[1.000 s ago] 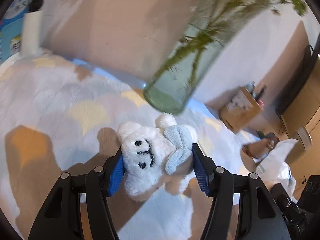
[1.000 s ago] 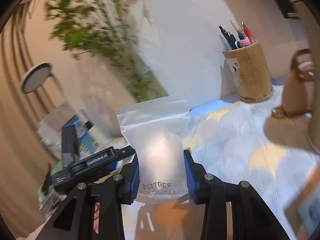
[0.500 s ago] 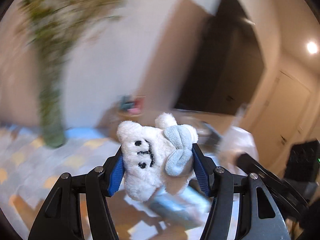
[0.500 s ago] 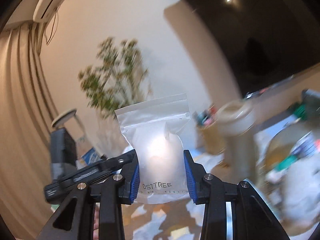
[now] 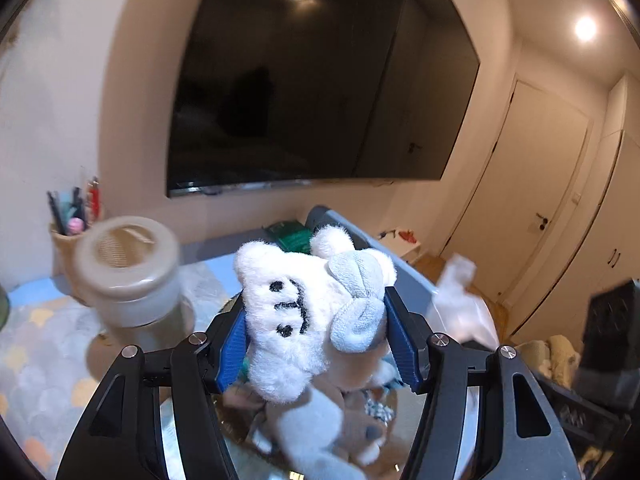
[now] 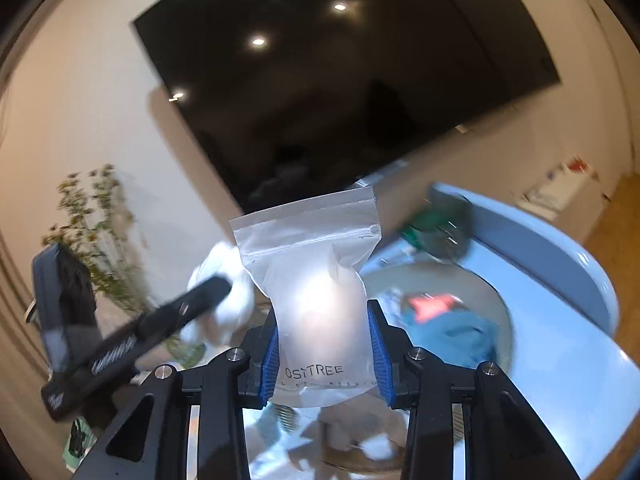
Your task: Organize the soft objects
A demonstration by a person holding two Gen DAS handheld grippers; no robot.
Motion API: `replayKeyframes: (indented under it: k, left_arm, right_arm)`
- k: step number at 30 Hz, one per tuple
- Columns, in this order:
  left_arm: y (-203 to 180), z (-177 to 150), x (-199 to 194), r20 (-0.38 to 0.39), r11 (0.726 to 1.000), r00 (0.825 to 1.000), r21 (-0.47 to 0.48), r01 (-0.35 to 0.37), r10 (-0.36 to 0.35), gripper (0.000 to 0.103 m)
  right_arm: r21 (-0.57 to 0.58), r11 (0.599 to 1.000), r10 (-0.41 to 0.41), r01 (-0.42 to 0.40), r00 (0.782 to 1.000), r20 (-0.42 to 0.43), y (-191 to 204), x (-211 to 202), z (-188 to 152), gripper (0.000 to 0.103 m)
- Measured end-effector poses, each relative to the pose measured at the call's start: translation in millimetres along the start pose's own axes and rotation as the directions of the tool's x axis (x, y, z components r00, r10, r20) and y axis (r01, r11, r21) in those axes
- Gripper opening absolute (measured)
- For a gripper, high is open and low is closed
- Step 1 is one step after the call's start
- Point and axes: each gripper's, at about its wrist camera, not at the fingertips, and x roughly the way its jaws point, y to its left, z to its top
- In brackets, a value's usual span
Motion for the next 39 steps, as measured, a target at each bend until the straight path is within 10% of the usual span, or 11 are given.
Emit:
replayKeyframes:
  k: [5,7,9,18,24,31,39]
  left_arm:
    - [-0.6,-1.1,36.5,-0.062,1.0,0.998,0.013,-0.024,0.025,0.084]
    - [-7.8,-8.0,47.6,-0.113,0.998,0.993,0.053,-0.037,0.043,0.094]
    - [-13.6,-11.0,52.1,-0.146,0.995,0.988,0.09,-0.045,0.058,0.095]
    - [-9.5,-3.2,-25.5,-0.078,0.998,0.996,0.022,0.054,-0.052,0.098]
    - [17.2,13.5,-124.2,0.021,0.997,0.998,0.035,-0.068,0.067,0.102]
    - [102.4,-6.8,-215.0,0.064,0.936,0.934,-0.021,-0.351,0.352,0.102]
    - [216.3,-89.3,-258.3,-0.075,0.81,0.826,-0.165,-0.563,0.559,0.102]
  right_arm:
    - [0.056,0.995,-0.084,0.088,0.994,-0.071,-34.0,16.1,-10.1,0.041]
    - [0.086,0.986,-0.129,0.142,0.982,-0.136,-46.5,27.1,-14.1,0.078]
    - [0.11,0.977,-0.165,0.185,0.972,-0.168,-54.2,32.4,-17.7,0.091]
    - [0.15,0.976,-0.149,0.159,0.986,-0.08,-37.7,-2.1,-6.1,0.091]
    - [0.127,0.99,-0.053,0.053,0.999,-0.006,24.9,-23.4,5.1,0.1]
    - [0.047,0.998,0.051,-0.048,0.996,-0.07,122.5,7.6,-36.8,0.103]
    - [-0.033,0.998,0.04,-0.052,0.956,-0.29,206.8,87.8,-128.9,0.103]
